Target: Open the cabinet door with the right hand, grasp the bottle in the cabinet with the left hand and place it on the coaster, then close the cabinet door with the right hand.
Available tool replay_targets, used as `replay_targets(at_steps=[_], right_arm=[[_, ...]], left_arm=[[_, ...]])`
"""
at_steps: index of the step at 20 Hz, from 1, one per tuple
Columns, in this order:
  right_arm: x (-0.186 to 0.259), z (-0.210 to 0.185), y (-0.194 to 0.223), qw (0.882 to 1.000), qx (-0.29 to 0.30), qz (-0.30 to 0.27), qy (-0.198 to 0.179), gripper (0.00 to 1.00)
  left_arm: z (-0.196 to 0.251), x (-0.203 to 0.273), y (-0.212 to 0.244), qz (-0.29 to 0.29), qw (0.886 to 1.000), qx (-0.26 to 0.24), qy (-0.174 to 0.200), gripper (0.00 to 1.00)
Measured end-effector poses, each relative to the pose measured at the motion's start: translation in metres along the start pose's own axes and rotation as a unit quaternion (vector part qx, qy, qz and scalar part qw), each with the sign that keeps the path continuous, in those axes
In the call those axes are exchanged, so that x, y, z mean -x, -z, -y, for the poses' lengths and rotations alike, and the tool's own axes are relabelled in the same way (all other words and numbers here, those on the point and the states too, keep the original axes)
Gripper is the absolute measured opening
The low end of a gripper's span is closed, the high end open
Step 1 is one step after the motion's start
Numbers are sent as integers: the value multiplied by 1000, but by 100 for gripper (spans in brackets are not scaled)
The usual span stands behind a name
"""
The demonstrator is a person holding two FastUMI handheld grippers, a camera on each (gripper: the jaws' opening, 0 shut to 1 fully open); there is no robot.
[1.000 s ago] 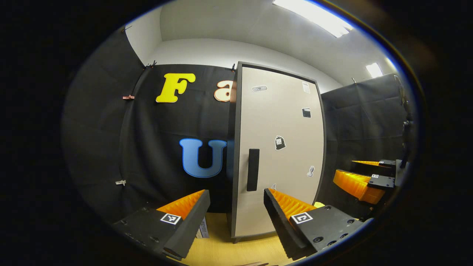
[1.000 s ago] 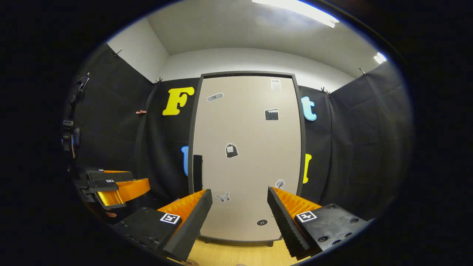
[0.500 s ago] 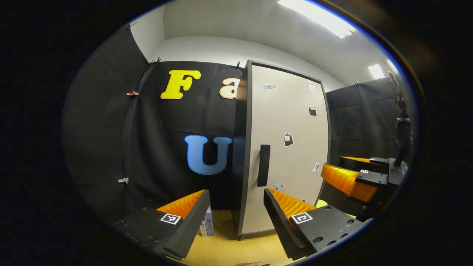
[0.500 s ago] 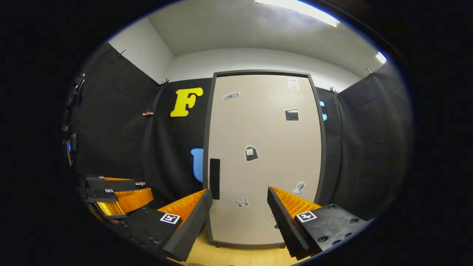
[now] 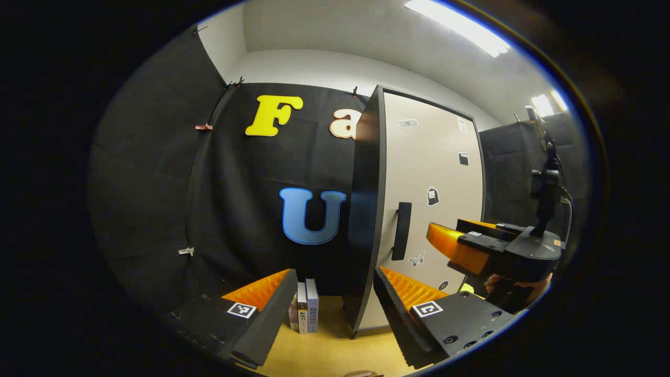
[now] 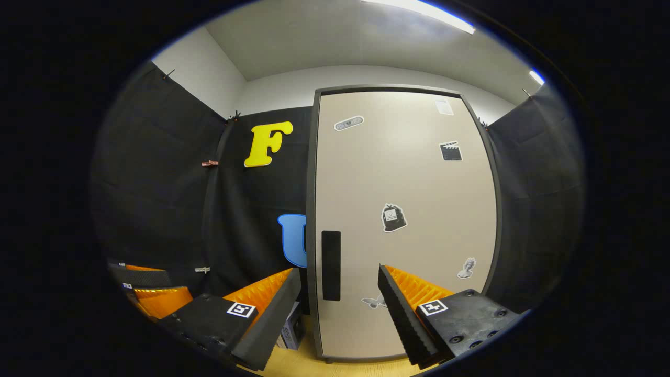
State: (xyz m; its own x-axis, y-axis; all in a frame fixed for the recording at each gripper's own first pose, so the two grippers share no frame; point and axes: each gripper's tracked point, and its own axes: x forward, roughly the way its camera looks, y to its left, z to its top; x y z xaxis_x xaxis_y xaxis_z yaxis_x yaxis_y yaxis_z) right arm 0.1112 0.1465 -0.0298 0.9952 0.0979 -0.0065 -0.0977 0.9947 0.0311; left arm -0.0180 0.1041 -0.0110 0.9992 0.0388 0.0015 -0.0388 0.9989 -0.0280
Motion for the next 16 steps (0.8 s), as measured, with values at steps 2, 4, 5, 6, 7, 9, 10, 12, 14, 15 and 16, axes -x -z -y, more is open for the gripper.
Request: replay_targets(at_steps=[2, 4, 5, 6, 7, 9, 10, 12, 14, 15, 16], right_arm=[[-17, -2, 9, 1000, -1, -9, -3, 96], [-33, -5, 20, 1000, 4, -20, 1, 97], [-40, -5, 24, 1000, 6, -23, 4, 96], [-49, -9, 28, 1000, 5, -25, 3, 95], [-56, -12, 30, 1000, 5, -23, 2, 95], [-72, -13, 36, 1000, 7, -21, 9, 94], [-78, -10, 40, 1000, 6, -23, 18, 94], [-90, -11, 49, 999, -1, -35, 25, 87], [-99, -12, 56, 999, -15, -45, 27, 84], [-103, -11, 57, 998, -17, -46, 32, 83], [-106, 0, 56, 998, -10, -41, 57, 80]], left_arm=[[-7, -3, 2, 1, 1000, -5, -2, 93], [-12, -5, 1, 3, 1000, -5, -6, 92], [-13, -6, 2, 3, 1000, -3, -6, 92], [-16, -5, 2, 1, 1000, -2, -7, 92], [-20, -5, 5, -1, 1000, -1, -12, 92], [-27, -5, 8, -7, 1000, 4, -23, 92], [-30, -4, 10, -10, 1000, 8, -25, 92], [-36, -4, 14, -15, 999, 10, -28, 92], [-49, -2, 17, -19, 999, 7, -44, 92], [-56, -1, 17, -19, 998, 5, -52, 92], [-62, 0, 17, -19, 998, 4, -59, 92]])
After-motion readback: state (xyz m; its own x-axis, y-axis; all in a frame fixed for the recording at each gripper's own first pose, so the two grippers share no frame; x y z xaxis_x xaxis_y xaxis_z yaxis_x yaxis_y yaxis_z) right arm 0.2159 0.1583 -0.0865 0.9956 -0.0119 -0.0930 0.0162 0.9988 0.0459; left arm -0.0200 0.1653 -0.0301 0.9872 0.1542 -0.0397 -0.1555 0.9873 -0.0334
